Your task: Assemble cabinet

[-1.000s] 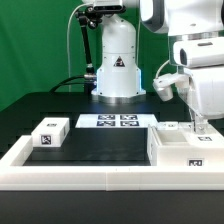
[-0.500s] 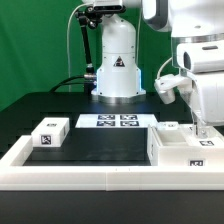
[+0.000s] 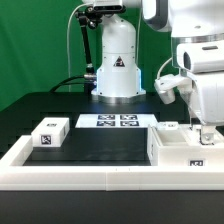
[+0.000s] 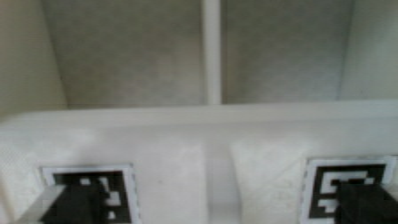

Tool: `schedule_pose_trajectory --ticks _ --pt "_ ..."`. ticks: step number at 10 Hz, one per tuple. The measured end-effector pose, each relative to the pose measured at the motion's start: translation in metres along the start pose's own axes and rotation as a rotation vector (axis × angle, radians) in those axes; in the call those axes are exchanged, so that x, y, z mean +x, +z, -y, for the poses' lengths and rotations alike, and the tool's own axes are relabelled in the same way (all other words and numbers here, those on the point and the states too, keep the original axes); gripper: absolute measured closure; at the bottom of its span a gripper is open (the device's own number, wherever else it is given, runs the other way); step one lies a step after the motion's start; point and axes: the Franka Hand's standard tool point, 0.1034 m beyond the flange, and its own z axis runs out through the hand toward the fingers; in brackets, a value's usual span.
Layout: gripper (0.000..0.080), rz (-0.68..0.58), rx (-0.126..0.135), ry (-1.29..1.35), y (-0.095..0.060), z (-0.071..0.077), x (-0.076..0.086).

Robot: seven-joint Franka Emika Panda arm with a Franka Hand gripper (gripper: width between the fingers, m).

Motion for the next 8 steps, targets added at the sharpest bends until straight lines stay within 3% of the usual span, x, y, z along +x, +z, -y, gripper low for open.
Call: schedule_pose_trajectory --ticks 1,2,6,8 --pt "0.0055 0.0 0.0 0.0 0.0 0.0 0.0" --pt "0.0017 0.0 0.0 0.0 0.0 0.0 0.0" --pt "0.0002 0.001 -0.001 0.002 -0.002 0.0 0.0" --pt "0.0003 0.015 -0.012 -0.001 -0.018 0.008 -0.002"
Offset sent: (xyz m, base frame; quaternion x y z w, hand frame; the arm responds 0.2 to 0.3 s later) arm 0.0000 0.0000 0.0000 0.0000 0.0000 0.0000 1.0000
